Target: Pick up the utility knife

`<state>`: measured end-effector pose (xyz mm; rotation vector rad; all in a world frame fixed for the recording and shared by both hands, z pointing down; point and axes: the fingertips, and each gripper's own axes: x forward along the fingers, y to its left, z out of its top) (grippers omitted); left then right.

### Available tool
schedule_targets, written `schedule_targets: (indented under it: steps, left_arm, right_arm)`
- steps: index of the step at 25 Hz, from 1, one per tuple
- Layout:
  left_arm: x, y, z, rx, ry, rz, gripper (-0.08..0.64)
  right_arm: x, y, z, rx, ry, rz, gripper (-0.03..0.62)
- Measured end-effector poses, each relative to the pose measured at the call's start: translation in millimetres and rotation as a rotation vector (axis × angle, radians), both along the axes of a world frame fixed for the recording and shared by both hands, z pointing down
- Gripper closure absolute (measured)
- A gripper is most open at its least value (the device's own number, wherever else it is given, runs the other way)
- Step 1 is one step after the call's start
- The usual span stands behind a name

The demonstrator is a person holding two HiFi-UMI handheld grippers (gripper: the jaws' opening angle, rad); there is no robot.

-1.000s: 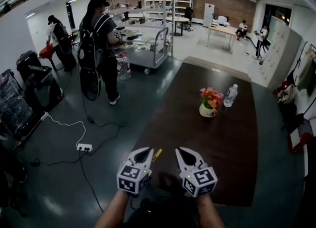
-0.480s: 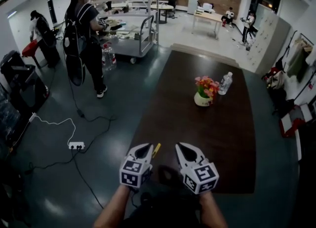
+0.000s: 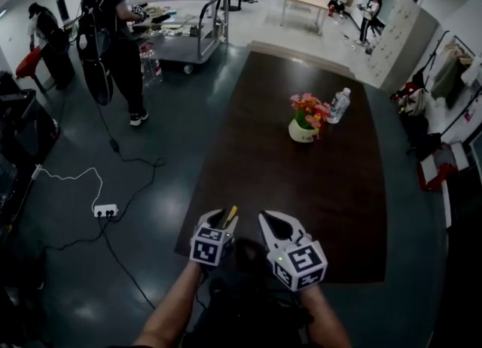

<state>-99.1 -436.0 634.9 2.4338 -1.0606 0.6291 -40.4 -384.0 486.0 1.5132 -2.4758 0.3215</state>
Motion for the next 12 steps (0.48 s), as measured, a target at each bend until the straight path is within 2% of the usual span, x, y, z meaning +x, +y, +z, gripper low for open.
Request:
schedule_targets:
  steps: [4,12]
  left_arm:
    - [7,-3,29,-0.038,-0.073,0.016,0.383]
    - [3,-2,60,-0.106,-0.196,0.002,0.383]
  right_arm:
    - [3,3,10,-0.023,0.011,0.002,0.581]
    - [15,10,19,-0.057,0.001,0.04,0.581]
